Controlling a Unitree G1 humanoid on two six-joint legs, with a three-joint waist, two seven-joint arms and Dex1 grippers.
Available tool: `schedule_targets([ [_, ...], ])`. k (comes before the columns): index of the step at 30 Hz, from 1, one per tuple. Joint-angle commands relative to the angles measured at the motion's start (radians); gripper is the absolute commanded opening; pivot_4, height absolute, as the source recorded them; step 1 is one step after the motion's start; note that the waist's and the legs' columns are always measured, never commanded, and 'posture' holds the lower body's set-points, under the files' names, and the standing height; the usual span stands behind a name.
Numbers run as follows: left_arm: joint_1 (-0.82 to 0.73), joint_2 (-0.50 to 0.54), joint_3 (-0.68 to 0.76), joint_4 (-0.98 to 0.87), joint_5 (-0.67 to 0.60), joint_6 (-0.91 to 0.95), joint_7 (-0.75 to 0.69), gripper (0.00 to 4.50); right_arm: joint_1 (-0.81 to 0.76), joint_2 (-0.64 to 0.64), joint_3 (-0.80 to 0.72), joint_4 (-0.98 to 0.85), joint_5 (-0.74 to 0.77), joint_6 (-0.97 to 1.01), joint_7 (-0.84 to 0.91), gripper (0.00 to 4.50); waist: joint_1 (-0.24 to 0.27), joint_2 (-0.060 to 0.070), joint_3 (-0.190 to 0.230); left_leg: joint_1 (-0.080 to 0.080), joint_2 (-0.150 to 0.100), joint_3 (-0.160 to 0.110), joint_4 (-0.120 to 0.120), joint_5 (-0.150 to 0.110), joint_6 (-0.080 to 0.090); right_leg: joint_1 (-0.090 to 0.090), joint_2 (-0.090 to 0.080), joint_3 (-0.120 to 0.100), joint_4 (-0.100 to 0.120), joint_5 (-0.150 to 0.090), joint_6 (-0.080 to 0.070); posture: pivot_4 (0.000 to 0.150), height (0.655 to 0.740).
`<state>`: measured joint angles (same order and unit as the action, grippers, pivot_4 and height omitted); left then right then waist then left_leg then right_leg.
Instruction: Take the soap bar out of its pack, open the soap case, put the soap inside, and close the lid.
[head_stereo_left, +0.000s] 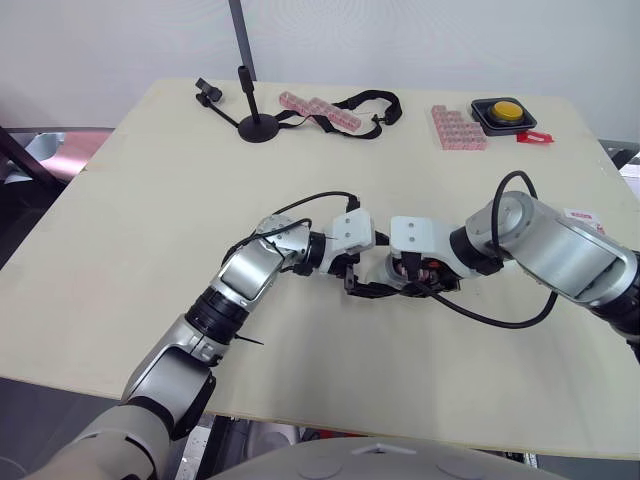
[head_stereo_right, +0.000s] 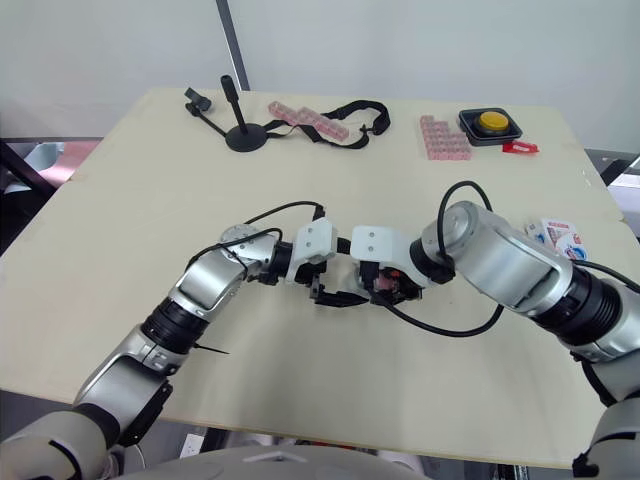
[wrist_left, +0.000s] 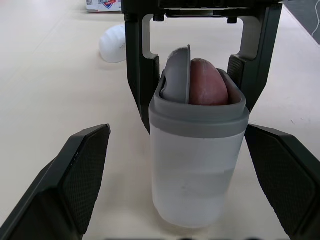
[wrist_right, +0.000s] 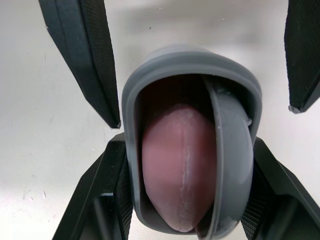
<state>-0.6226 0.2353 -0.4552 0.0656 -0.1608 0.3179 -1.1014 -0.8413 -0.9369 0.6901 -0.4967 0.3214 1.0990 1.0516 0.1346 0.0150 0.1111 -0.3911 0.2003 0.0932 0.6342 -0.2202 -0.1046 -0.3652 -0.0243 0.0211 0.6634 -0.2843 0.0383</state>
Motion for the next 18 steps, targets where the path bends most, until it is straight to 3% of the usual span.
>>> schedule_targets([
  [1, -0.025, -0.010, 0.005, -0.003, -0.002, -0.022, -0.003, 4.50, 0.002, 0.002, -0.027, -0.019, -0.013, -0.002, 0.006, 2.07, 0.000, 0.000, 0.000, 0.000, 0.000, 0.000, 0.000, 0.000, 0.000, 0.000, 0.000, 0.000, 0.000, 0.000, 0.000, 0.150, 0.7395],
  [4, -0.029, -0.014, 0.004, 0.003, 0.001, -0.028, -0.007, 4.50, 0.000, 0.004, -0.027, -0.018, -0.014, -0.001, 0.005, 2.07, 0.000, 0.000, 0.000, 0.000, 0.000, 0.000, 0.000, 0.000, 0.000, 0.000, 0.000, 0.000, 0.000, 0.000, 0.000, 0.150, 0.7395],
  [7, -0.029, -0.014, 0.001, 0.011, 0.004, -0.030, -0.011, 3.75, -0.002, 0.006, -0.027, -0.017, -0.016, -0.001, 0.004, 2.07, 0.000, 0.000, 0.000, 0.000, 0.000, 0.000, 0.000, 0.000, 0.000, 0.000, 0.000, 0.000, 0.001, 0.000, 0.000, 0.150, 0.7395],
  [11, -0.028, -0.018, 0.005, 0.016, 0.002, -0.035, -0.017, 2.31, -0.003, 0.007, -0.027, -0.016, -0.020, -0.001, 0.006, 2.07, 0.000, 0.000, 0.000, 0.000, 0.000, 0.000, 0.001, 0.000, 0.000, 0.000, 0.000, 0.000, 0.001, 0.000, 0.000, 0.150, 0.7395],
  [13, -0.027, -0.020, 0.007, 0.017, 0.001, -0.036, -0.018, 1.88, -0.001, 0.008, -0.028, -0.016, -0.025, 0.000, 0.009, 2.07, 0.000, 0.000, 0.000, 0.000, 0.000, 0.000, 0.001, 0.000, 0.000, 0.000, 0.000, 0.000, 0.002, 0.000, 0.000, 0.150, 0.7395],
  [18, -0.015, -0.016, -0.002, 0.008, -0.001, -0.033, -0.032, 1.87, 0.000, 0.010, -0.031, -0.016, -0.030, -0.001, 0.011, 2.07, 0.000, 0.000, 0.000, 0.000, 0.000, 0.000, 0.001, 0.000, 0.000, 0.000, 0.000, 0.001, 0.002, 0.000, 0.000, 0.150, 0.7395],
])
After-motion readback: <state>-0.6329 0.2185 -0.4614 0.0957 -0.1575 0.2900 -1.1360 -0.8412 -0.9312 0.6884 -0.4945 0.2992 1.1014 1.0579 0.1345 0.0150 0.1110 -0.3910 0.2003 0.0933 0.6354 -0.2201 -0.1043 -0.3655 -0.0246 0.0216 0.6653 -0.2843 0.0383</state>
